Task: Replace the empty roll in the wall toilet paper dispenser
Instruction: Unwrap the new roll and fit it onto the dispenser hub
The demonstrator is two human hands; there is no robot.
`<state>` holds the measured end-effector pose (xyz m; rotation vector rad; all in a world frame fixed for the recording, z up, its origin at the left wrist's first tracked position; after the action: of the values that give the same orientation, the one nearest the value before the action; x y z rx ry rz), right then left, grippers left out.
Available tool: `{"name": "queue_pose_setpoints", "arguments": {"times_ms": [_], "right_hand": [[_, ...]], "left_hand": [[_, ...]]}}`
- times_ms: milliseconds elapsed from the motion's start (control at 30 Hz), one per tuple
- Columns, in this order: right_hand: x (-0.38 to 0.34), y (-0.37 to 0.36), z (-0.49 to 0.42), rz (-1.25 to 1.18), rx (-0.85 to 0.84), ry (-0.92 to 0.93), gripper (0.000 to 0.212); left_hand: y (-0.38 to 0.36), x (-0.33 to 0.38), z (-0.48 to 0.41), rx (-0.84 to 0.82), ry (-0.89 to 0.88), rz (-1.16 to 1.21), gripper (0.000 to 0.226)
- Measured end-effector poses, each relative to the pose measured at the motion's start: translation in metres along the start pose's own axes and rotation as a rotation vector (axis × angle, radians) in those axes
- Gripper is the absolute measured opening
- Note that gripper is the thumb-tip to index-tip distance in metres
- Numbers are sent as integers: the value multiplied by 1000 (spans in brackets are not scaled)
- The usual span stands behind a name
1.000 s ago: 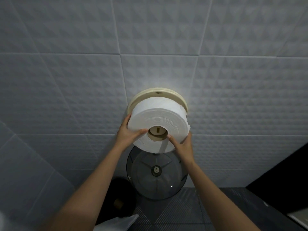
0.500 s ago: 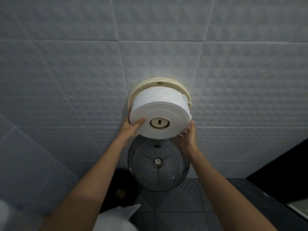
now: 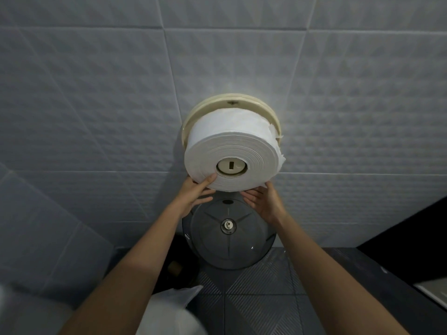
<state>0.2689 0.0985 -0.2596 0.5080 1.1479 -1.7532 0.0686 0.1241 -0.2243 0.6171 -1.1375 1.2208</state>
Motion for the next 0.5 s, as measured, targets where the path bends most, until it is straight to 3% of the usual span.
{"name": "queue_pose_setpoints", "arguments": {"times_ms": [200, 400, 500], "right_hand": [[-42, 4, 12, -93, 59, 243, 40], [-74, 2, 21, 112, 78, 374, 44], [-73, 11, 25, 98, 203, 386, 24]], "left_hand": [[1, 1, 0, 30, -36, 13, 62], [12, 15, 5, 100, -93, -24, 62], [17, 28, 8, 148, -124, -50, 60]]}}
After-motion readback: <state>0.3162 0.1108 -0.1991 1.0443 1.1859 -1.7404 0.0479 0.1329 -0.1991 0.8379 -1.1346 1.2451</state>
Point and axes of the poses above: each hand's wrist, its own z-axis away from the middle knuckle, its own y-axis out of the back of the hand, x = y × z, the point moved 8 cm from there along -z, towards the middle knuckle, and after that the axes turned 12 degrees about -x, right-handed, at the moved point
